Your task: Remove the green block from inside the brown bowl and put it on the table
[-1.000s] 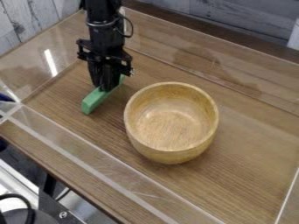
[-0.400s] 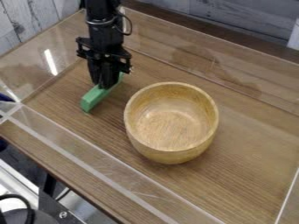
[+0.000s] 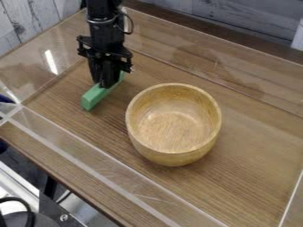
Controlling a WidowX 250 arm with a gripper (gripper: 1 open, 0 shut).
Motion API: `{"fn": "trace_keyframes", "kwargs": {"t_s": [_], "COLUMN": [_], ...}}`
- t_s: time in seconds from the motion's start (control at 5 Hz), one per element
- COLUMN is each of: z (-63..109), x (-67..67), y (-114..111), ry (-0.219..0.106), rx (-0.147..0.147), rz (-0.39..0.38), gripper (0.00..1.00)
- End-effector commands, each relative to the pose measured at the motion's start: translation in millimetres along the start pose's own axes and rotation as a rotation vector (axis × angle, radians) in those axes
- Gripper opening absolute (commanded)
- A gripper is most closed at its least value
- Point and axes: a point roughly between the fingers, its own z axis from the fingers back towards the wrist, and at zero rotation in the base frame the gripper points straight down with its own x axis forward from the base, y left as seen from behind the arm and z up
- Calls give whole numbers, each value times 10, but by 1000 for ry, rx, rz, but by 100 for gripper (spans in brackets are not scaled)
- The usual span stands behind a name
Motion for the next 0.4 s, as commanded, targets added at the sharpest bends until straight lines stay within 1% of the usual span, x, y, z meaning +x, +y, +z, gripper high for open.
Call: {"fn": "trace_keyframes", "kwargs": {"t_s": [0.0, 0.2], "z": [-113, -98], "x": [-10, -4], "y": [96, 87], "ry": [3, 3], "rx": [6, 3], "rz": [19, 22], "gripper": [0, 0]}}
